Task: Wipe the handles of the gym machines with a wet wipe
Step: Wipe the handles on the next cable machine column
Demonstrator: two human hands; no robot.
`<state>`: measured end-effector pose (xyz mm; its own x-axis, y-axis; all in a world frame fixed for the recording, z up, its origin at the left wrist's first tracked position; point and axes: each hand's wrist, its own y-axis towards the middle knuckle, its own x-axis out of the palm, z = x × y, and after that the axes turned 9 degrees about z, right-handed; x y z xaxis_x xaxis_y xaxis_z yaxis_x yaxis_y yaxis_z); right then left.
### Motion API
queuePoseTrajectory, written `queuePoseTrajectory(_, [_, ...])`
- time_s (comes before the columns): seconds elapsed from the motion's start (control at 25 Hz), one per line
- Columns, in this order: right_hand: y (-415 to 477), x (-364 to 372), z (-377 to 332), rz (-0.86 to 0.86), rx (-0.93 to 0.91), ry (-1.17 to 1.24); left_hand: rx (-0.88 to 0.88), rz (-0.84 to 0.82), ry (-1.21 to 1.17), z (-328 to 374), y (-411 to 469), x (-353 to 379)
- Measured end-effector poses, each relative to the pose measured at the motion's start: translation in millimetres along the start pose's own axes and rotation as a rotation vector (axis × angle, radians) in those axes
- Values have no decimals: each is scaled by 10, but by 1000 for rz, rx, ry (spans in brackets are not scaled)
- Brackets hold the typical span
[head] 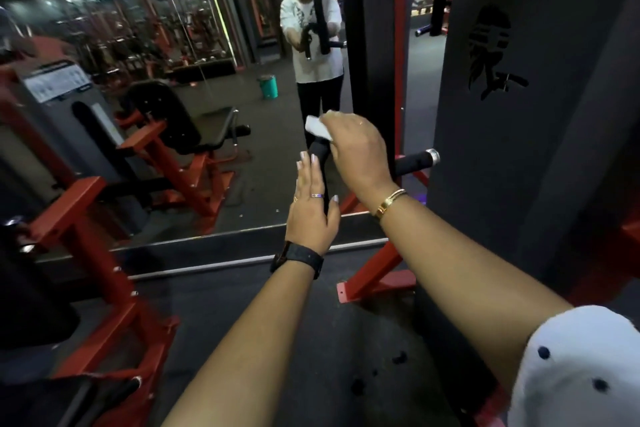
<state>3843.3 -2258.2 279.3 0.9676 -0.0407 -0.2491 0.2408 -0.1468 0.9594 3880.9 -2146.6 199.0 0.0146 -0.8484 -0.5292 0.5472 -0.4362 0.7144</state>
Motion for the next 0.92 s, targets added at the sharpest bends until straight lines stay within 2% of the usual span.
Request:
queuePoseTrajectory(0.16, [-335,-4,240,-71,-253,-8,-21,-31,46,30,0,-30])
queuePoseTrajectory(0.2, [-284,-9,312,-65,-258,-48,-12,-28,50,49,6,-46])
queuePoseTrajectory(0.32, [3,31,177,-135,-83,-142,-18,-59,41,106,22,-53])
queuePoseTrajectory(0.44, [-153,128,-50,-179,-231,-13,-83,-105,67,101,24,-37])
queuePoseTrajectory(0.52, [-416,12,46,-221,-339,65,-88,-118,83,76,17,-29])
queuePoseTrajectory(0.56, [-444,-43,162,-185,-344,49,-69,-110,72,67,10,-28])
queuePoseTrajectory(0.64, [-328,-76,282,-123,-236,-34,-27,-81,45,62,19,-21])
queuePoseTrajectory(0.72, [-146,6,220,-123,-52,-62,-32,-71,31,74,9,-10])
queuePoseTrajectory(0.76, [-126,75,143,-134,-33,-67,-43,-70,24,74,-3,2])
queuePoseTrajectory(0.92, [-454,57,140,-223,-299,48,-83,-96,40,68,-2,29])
